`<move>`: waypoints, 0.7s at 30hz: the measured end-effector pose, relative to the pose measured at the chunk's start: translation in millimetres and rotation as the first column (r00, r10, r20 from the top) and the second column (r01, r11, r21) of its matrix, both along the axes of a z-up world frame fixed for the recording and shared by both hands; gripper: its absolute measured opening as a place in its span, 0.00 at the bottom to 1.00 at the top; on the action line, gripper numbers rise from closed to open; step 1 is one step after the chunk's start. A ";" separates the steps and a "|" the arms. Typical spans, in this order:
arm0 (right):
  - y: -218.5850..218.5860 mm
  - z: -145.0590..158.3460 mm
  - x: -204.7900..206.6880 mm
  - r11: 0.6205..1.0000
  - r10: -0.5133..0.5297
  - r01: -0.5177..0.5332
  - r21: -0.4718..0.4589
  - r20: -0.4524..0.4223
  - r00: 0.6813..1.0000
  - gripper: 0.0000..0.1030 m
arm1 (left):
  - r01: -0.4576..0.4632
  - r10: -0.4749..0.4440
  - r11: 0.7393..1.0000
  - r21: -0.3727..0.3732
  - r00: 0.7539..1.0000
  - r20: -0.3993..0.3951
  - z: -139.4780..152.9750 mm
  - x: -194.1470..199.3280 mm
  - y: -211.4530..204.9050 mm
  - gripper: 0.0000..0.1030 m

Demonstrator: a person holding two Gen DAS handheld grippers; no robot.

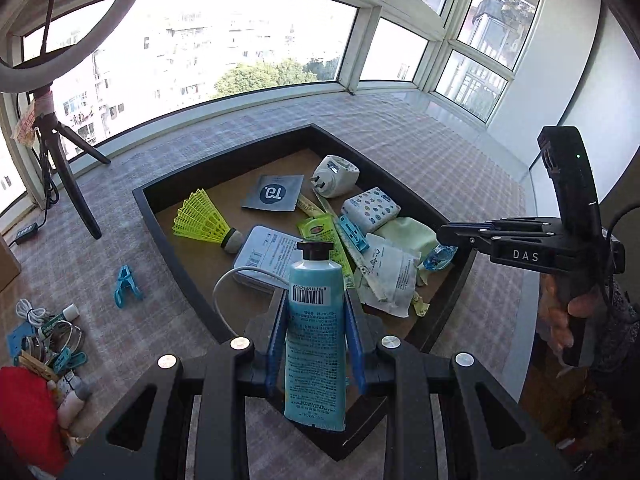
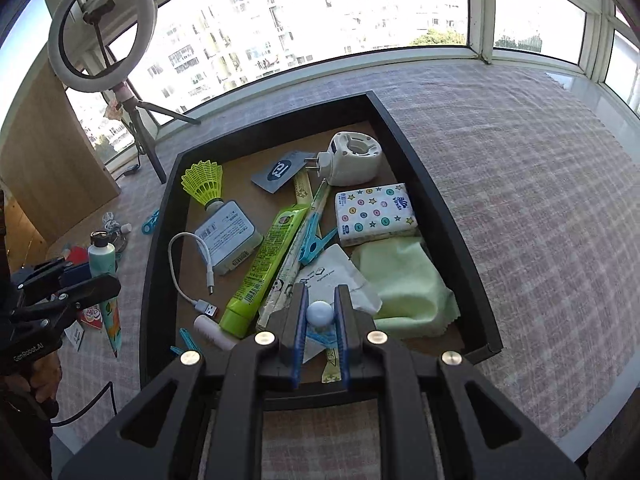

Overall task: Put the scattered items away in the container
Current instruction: 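Carry the teal tube and white ball item into the tray and open both tools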

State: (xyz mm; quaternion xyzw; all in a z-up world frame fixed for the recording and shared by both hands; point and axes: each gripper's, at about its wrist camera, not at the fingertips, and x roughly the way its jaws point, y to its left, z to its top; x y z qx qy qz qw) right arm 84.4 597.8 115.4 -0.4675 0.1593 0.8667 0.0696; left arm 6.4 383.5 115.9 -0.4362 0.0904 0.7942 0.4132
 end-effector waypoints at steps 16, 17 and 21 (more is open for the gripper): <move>10.9 2.2 -1.0 1.000 0.025 -0.025 0.016 -0.003 1.000 0.44 | -0.100 0.100 0.995 -0.020 0.994 0.033 -1.5 -4.8 7.5 0.28; 10.8 3.1 -1.1 1.000 0.026 -0.026 0.016 -0.006 1.000 0.44 | -0.102 0.102 0.995 -0.020 0.994 0.031 -0.6 -4.6 6.8 0.28; 10.4 4.1 -3.6 1.000 0.027 -0.027 0.010 -0.010 1.000 0.44 | -0.110 0.111 0.994 -0.017 0.994 0.016 3.5 -2.9 1.5 0.27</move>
